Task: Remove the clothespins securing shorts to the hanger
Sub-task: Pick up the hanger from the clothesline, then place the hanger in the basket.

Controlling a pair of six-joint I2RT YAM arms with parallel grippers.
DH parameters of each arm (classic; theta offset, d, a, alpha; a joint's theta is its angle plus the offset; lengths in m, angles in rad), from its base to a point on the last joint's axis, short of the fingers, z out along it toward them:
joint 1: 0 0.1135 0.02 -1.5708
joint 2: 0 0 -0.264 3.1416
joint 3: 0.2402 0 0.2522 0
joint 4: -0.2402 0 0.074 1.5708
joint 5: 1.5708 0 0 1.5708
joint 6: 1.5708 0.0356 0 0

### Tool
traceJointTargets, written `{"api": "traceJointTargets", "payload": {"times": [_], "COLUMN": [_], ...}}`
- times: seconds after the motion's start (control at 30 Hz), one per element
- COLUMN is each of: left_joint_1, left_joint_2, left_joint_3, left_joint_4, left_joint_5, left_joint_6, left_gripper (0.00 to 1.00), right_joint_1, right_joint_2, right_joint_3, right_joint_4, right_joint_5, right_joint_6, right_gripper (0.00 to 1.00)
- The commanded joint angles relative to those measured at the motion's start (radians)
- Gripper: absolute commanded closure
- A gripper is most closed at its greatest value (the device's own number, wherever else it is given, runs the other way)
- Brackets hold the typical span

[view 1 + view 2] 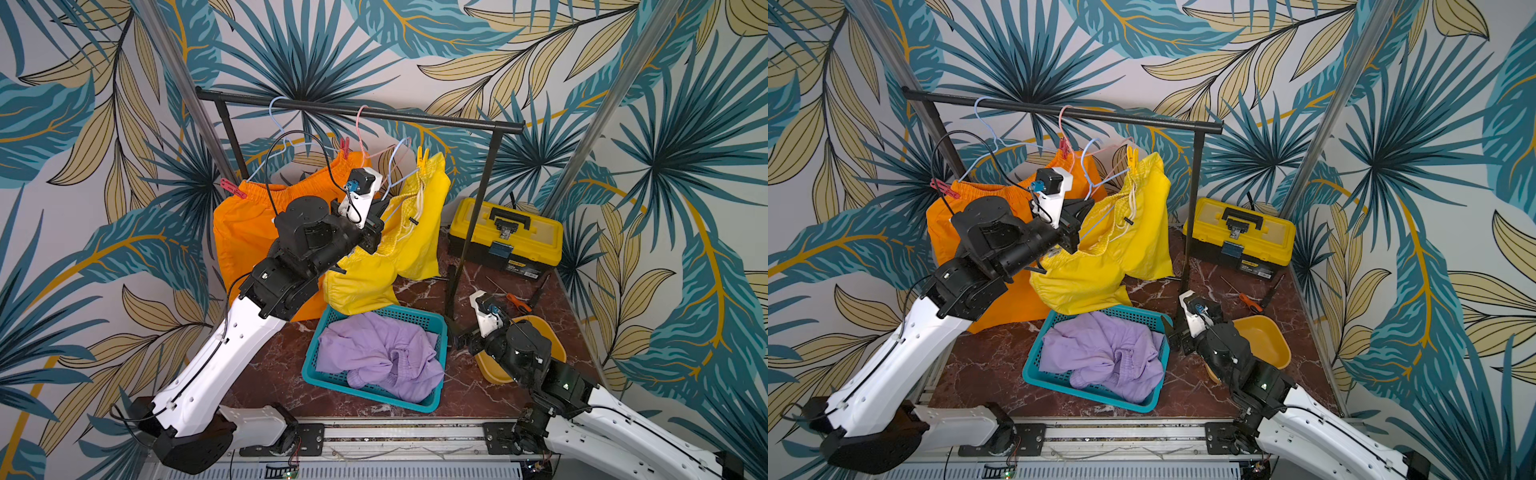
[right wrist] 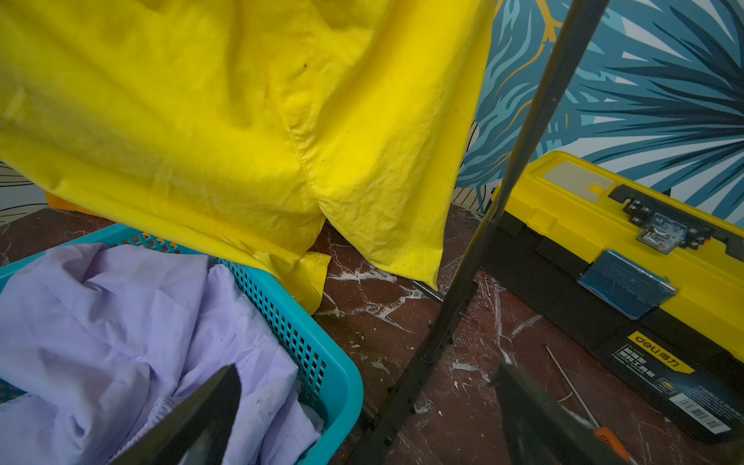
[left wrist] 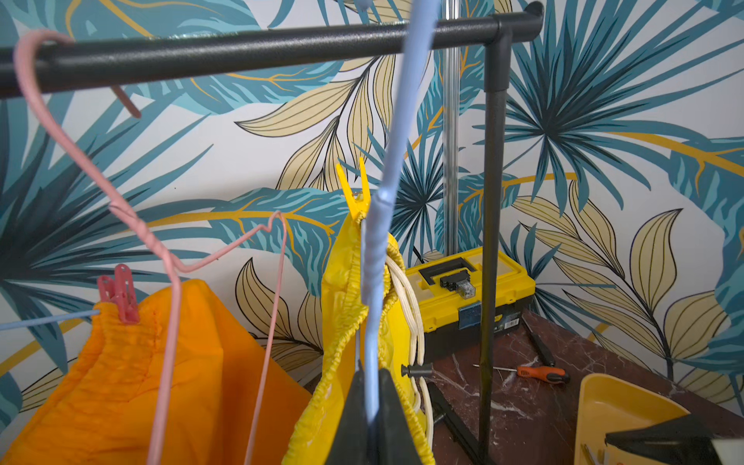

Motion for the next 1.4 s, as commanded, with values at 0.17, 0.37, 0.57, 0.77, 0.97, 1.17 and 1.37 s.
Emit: {"api": "traceJointTargets", "payload": {"times": [0.17, 0.37, 0.57, 0.77, 0.97, 1.17, 1.37], "left_joint_1": [-0.004, -0.003, -0.002, -0.002, -0.004, -0.003, -0.003], "left_joint_2": [-0.106, -0.186, -0.177, -0.149, -0.151, -0.197, -0.264], "left_joint_3": [0.159, 0.223, 0.366, 0.49, 0.487, 0.446, 0.217], "left_joint_4": [-0.138, -0.231, -0.344, -0.458, -0.502, -0.563, -0.591], "left_joint_5": [0.025, 0.053, 0.086, 0.066, 0.129, 0.187, 0.258], "left_joint_6": [0.003, -0.021, -0.043, -0.061, -0.076, -0.099, -0.107], "left_gripper": [1.0, 1.0, 1.0, 1.0, 1.0, 1.0, 1.0], "right_joint_1": [0.001, 0.001, 0.001, 0.001, 0.001, 0.0, 0.0], "right_joint_2": [0.018, 0.031, 0.041, 0.062, 0.077, 0.055, -0.005], "right_joint_3": [-0.001, 0.001, 0.006, 0.01, 0.015, 0.014, 0.021], "right_joint_4": [0.005, 0.01, 0.011, 0.006, 0.002, -0.001, 0.007], "right_joint_5": [-0.001, -0.009, -0.011, -0.007, -0.004, 0.025, -0.002], "right_joint_6": [-0.007, -0.01, -0.008, -0.007, -0.005, 0.0, 0.025], "right_gripper": [0.0, 0.01, 0.0, 0.01, 0.01, 0.0, 0.01]}}
